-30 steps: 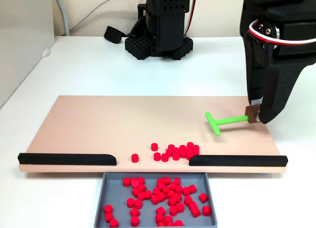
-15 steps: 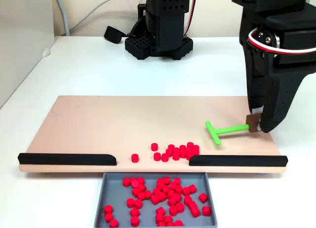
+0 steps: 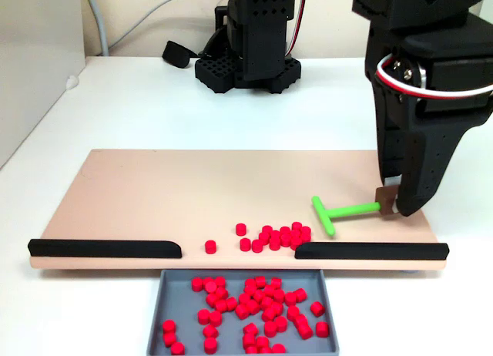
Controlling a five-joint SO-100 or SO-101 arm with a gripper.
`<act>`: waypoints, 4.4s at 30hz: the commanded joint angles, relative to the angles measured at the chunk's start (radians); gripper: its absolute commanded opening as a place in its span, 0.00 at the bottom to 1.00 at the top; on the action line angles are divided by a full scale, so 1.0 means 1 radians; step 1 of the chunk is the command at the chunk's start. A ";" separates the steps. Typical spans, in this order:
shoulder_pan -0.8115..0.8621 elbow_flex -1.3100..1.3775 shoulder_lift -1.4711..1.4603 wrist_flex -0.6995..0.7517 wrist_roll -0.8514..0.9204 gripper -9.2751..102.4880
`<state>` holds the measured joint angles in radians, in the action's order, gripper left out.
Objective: Push granules from left to the grey container
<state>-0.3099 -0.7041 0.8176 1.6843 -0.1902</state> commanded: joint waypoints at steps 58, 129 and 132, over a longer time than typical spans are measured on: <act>0.061 0.081 -0.077 0.006 0.021 0.08; 0.123 0.064 -0.080 0.008 0.164 0.08; 0.124 0.064 -0.080 0.008 0.175 0.08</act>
<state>-0.2010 -0.6366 0.7378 1.6950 -0.0245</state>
